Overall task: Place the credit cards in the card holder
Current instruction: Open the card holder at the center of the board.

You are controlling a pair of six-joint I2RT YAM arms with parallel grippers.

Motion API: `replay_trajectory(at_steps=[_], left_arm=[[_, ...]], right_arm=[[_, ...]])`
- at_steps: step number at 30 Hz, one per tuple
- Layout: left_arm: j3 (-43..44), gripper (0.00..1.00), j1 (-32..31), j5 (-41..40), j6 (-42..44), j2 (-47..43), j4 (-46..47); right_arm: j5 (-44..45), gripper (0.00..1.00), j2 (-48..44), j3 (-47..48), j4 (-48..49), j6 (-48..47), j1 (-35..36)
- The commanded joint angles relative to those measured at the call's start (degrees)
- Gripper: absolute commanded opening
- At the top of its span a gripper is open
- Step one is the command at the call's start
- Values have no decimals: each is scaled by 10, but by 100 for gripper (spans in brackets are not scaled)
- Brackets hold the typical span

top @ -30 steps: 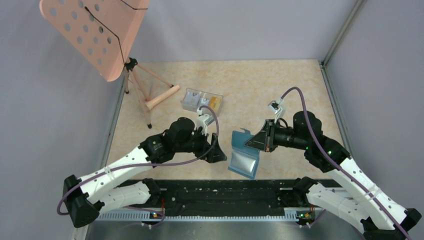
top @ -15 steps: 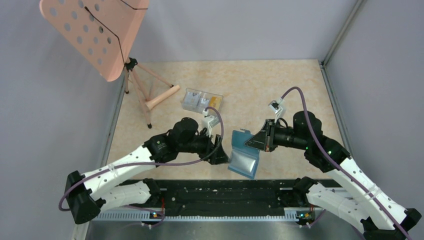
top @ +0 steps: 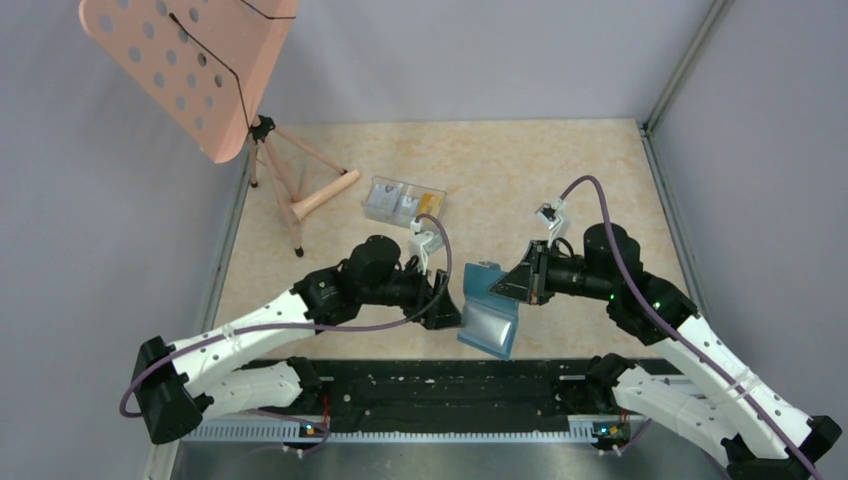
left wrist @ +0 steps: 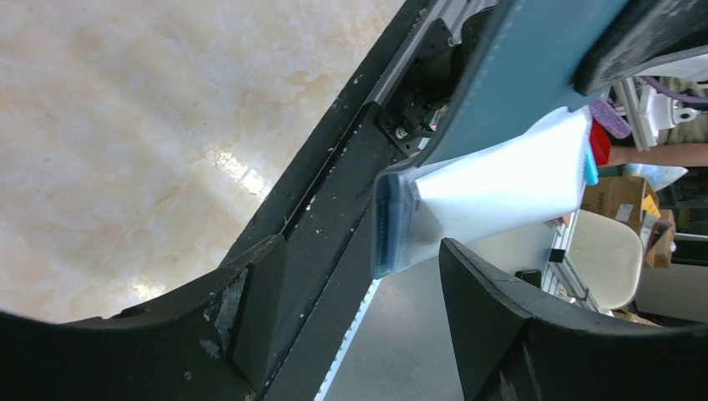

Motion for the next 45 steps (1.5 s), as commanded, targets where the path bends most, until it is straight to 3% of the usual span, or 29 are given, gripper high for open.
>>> replay_trajectory(at_steps=[1, 5, 11, 26, 35, 45], left_arm=[[-19, 73, -3, 35, -25, -12, 92], [-33, 73, -3, 26, -34, -22, 105], [-10, 73, -3, -75, -9, -28, -2], [-7, 71, -5, -26, -14, -13, 51], [31, 71, -5, -96, 12, -23, -70], [45, 71, -14, -79, 18, 8, -49]], right_arm=[[0, 0, -6, 3, 21, 6, -5], [3, 0, -10, 4, 20, 9, -4], [2, 0, -12, 1, 21, 11, -5], [0, 0, -14, -6, 20, 13, -5], [1, 0, -14, -14, 20, 14, -5], [-1, 0, -12, -14, 21, 16, -5]])
